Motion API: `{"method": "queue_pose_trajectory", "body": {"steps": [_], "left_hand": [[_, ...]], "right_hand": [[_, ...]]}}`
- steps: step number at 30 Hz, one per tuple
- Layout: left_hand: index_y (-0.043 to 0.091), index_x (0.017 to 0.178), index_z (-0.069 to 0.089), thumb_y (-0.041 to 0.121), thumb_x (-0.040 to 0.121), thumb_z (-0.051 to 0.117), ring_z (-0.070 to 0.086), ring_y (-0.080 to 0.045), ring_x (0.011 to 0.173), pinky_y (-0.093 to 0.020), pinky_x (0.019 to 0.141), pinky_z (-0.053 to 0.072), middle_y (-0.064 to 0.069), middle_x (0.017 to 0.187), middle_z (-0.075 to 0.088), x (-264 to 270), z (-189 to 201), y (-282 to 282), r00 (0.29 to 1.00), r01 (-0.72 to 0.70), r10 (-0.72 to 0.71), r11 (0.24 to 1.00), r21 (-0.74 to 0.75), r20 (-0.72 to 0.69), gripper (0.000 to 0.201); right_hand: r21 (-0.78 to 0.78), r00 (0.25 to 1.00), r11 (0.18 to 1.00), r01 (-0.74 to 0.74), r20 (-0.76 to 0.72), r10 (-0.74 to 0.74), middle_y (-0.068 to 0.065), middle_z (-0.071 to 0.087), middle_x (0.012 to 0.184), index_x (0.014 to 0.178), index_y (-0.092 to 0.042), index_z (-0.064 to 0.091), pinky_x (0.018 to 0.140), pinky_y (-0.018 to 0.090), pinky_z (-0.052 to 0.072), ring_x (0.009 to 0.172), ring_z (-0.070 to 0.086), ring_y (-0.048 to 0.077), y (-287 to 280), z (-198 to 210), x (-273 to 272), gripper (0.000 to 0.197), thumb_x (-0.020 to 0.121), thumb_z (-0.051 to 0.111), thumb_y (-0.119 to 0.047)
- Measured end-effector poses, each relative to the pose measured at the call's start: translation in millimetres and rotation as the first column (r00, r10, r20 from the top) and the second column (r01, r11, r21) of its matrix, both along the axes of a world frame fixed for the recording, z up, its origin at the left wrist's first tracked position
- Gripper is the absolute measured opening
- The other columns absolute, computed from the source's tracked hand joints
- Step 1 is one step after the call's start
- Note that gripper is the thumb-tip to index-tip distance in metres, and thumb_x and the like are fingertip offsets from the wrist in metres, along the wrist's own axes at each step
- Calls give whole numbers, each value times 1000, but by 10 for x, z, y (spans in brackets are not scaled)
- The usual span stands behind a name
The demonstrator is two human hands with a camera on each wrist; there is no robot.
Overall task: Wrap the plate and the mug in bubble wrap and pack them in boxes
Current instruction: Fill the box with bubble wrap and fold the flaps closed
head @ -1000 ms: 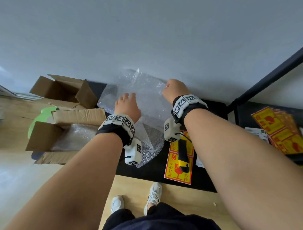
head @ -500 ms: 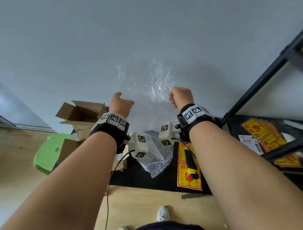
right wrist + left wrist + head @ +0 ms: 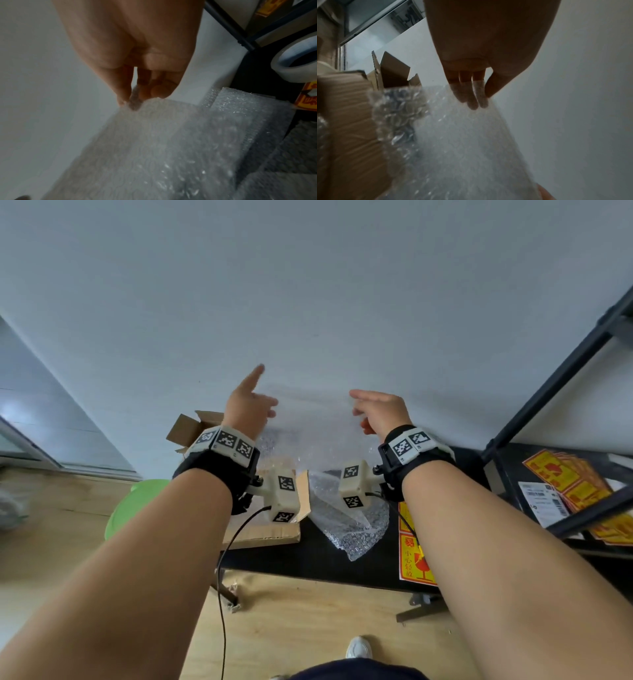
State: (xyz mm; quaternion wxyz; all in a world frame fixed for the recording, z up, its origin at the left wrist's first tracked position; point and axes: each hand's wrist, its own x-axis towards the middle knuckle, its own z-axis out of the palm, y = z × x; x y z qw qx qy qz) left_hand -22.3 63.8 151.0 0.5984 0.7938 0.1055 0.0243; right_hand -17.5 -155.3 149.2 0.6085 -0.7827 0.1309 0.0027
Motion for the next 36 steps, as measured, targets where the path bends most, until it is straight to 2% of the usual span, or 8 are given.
{"method": "queue_pose_trajectory", "body": {"steps": [5, 10, 16, 23, 25, 28, 33, 36], "left_hand": [[14, 119, 65, 0, 82, 64, 64, -16, 90, -25, 79, 48, 0, 94, 69, -111, 15, 229, 997, -53, 30, 941, 333, 74, 39], [16, 95, 67, 20, 86, 61, 56, -22, 99, -27, 79, 41, -6, 110, 58, -188, -6, 455, 976, -188, 115, 869, 458, 183, 12], [12, 106, 58, 26, 88, 66, 63, -17, 80, -27, 63, 46, 0, 93, 66, -341, 109, 705, 992, -118, 111, 987, 110, 68, 24], [5, 121, 53, 14, 74, 78, 64, -25, 96, -40, 87, 54, -9, 110, 64, -554, -224, 995, 979, -167, 179, 979, 117, -99, 54], [7, 123, 48, 13, 76, 77, 58, -22, 95, -34, 82, 49, -5, 108, 59, -645, -380, 1041, 966, -201, 230, 956, 215, -119, 56], [14, 126, 39, 10, 78, 73, 56, -24, 89, -33, 75, 45, -6, 100, 56, -786, -619, 1056, 975, -155, 199, 926, 345, -95, 59], [21, 109, 51, 6, 82, 60, 56, -17, 81, -26, 62, 45, -3, 104, 56, -860, -949, 1058, 975, 109, 12, 847, 520, -223, 33], [21, 125, 52, 1, 79, 63, 58, -19, 97, -25, 70, 49, -6, 127, 51, -856, -1106, 1066, 943, 254, -57, 758, 601, -327, 52]], "right_hand": [[-45, 999, 998, -39, 25, 40, 5, 69, 103, 121, -11, 66, 64, 22, 52, 68, 57, 14, 211, -50, -52, 40, 85, 58, 6], [-157, 998, 988, 7, 65, 3, -3, 67, 81, 76, -17, 69, 71, 24, 47, 77, 59, 15, 409, -31, -82, 10, 80, 70, -8], [1, 999, 1000, -25, 41, 25, 6, 60, 74, 78, -11, 57, 58, 25, 48, 65, 62, 21, 639, 134, -160, 14, 87, 55, 1], [-215, 983, 960, -182, -76, 169, 13, 65, 110, 121, -11, 57, 81, 48, 58, 89, 68, 31, 864, 20, -359, 29, 92, 57, -12], [-320, 948, 893, -316, -80, 306, 12, 56, 132, 141, -21, 47, 74, 37, 60, 86, 66, 26, 913, -118, -478, 58, 89, 61, -1], [-422, 944, 849, -318, -63, 323, 3, 51, 143, 129, -36, 60, 51, 16, 46, 58, 51, 5, 1019, -445, -598, 59, 89, 52, 6], [-643, 935, 691, -329, -119, 335, 8, 58, 133, 118, -17, 71, 98, 27, 45, 115, 58, 24, 1132, -781, -699, 43, 91, 45, 5], [-696, 895, 580, -423, -222, 387, 9, 44, 138, 131, -18, 61, 105, 35, 42, 124, 50, 27, 1197, -905, -700, 44, 91, 53, -1]]}}
